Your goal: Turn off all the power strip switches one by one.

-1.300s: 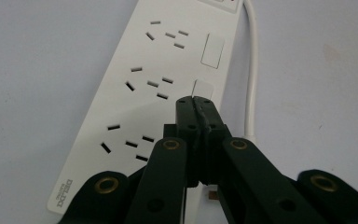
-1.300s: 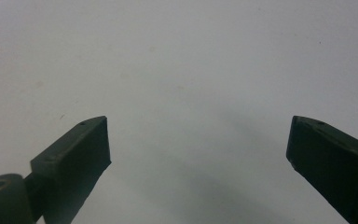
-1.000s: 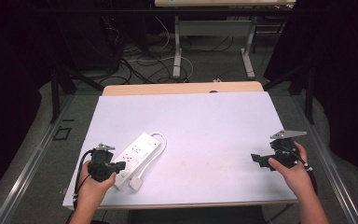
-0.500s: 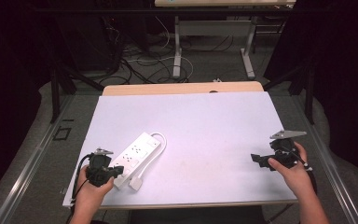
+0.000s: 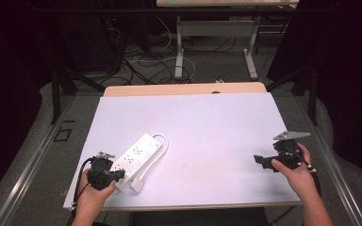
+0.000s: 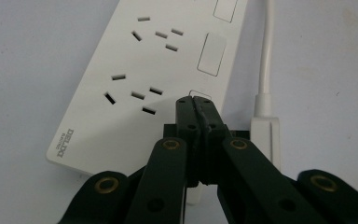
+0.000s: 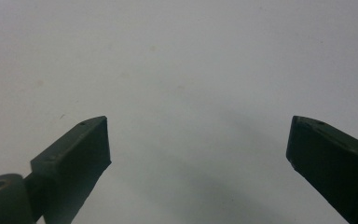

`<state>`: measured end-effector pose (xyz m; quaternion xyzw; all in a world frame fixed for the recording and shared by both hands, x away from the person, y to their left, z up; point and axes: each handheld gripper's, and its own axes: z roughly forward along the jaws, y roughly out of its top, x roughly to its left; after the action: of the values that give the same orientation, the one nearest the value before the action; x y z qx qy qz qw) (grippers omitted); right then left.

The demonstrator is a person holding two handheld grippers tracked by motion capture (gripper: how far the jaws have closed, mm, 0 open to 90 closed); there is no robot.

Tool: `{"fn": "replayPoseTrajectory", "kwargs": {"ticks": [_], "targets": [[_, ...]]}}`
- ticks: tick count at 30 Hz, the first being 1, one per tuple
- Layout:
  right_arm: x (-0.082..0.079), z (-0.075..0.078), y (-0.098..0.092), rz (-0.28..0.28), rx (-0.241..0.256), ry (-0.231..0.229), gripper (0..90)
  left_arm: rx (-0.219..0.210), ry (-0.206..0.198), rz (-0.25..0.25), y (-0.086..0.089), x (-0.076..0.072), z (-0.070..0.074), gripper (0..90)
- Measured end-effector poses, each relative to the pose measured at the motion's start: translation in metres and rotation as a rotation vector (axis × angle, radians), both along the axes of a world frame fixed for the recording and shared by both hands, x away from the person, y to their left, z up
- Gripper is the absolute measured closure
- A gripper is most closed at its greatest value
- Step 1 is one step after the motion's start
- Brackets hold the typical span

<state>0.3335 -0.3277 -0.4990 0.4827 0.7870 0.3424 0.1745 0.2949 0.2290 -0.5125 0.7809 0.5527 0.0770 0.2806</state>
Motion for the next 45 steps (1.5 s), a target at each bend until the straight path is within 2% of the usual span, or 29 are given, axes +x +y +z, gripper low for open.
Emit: {"fn": "replayPoseTrajectory", "kwargs": {"ticks": [13,17,18,19,27,32,36,42,45], "targets": [[0.0004,-0.0008,0.0008,0.006,-0.002,0.002,5.5,-0.006,0.006,-0.006,-0.0016,0.0014,-0.0033,90.0],[0.0004,-0.0008,0.0007,0.003,-0.002,0.002,5.5,0.004,0.01,-0.008,-0.0029,0.0019,-0.0038,90.0],[0.0004,-0.0008,0.0007,0.005,-0.002,0.003,5.5,0.021,0.024,-0.014,-0.0034,0.0023,-0.0045,90.0],[0.0004,-0.0009,0.0008,0.005,-0.002,0.002,5.5,0.019,0.015,-0.007,-0.0037,0.0017,-0.005,90.0],[0.0004,-0.0006,0.0006,0.001,-0.004,0.002,5.5,0.017,0.018,-0.006,-0.003,0.0012,-0.0045,90.0],[0.0018,-0.0006,0.001,0.006,-0.001,0.001,5.5,0.015,0.013,0.0,-0.0013,0.0008,-0.0042,90.0],[0.0025,-0.0014,0.002,0.015,-0.011,0.0,5.5,-0.01,-0.01,0.017,0.0021,-0.0003,-0.0017,90.0],[0.0019,-0.0009,0.0041,0.012,-0.01,0.001,5.5,-0.02,-0.023,0.028,0.004,0.0014,0.0009,90.0],[0.0015,-0.0011,0.0027,0.011,-0.006,0.003,5.5,-0.022,-0.035,0.018,0.0031,0.0041,0.0026,90.0]]}}
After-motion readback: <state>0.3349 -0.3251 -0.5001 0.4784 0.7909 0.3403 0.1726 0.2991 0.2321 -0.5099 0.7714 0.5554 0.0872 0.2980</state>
